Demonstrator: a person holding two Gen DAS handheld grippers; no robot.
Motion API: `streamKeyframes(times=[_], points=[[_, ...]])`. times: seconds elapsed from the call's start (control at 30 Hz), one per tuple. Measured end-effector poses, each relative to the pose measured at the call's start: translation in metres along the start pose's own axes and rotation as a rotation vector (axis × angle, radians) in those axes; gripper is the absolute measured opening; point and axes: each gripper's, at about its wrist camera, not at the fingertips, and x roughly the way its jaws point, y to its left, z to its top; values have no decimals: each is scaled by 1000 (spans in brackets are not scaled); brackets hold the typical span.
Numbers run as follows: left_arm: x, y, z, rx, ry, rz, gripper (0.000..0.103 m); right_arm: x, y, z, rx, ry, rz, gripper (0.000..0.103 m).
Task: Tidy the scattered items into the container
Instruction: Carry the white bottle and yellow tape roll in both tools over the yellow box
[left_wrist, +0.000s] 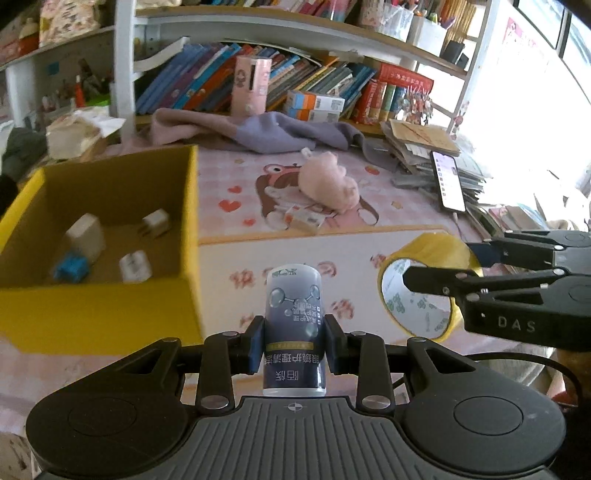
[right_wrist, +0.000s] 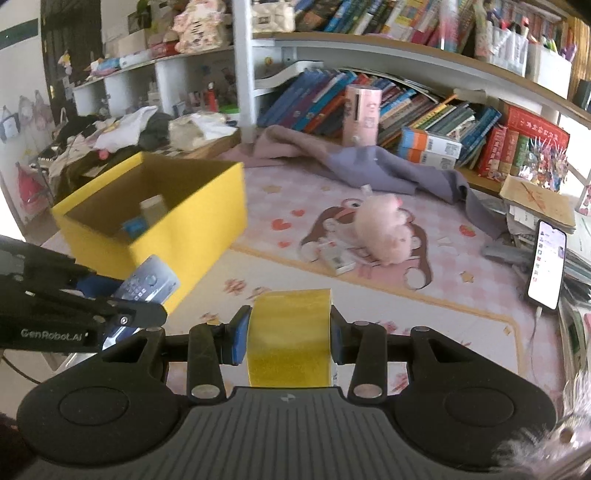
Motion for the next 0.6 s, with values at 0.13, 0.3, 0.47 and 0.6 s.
streamKeyframes(times=[0.13,0.3,0.47,0.6], points=[[-21,17,-22,14,-1,-12,31,-13,41,-17,13,10,-14,39],[-46,33,-45,32,21,-31,31,-27,83,-33,47,26,-26,39],[-65,48,-62,28,25,-42,31,-36,116,-39,48,34,-28,39],[-76,60,-69,8,12,-35,31,-39,136,-38,25,35,-15,39]])
